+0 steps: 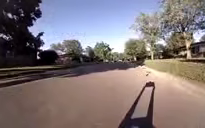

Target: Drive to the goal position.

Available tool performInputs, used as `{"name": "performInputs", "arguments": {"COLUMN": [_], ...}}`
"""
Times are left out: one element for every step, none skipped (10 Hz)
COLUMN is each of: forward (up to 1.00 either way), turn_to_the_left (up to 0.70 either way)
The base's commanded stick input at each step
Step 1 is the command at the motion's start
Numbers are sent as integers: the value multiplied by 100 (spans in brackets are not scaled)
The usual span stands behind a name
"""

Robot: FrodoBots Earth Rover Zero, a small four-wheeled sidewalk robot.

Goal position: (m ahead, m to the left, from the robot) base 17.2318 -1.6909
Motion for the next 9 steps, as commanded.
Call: {"name": "performInputs", "arguments": {"forward": [100, 100, 100, 100, 100, 100, 100, 100, 100], "turn_to_the_left": [0, 0, 0, 0, 0, 0, 0, 0, 0]}}
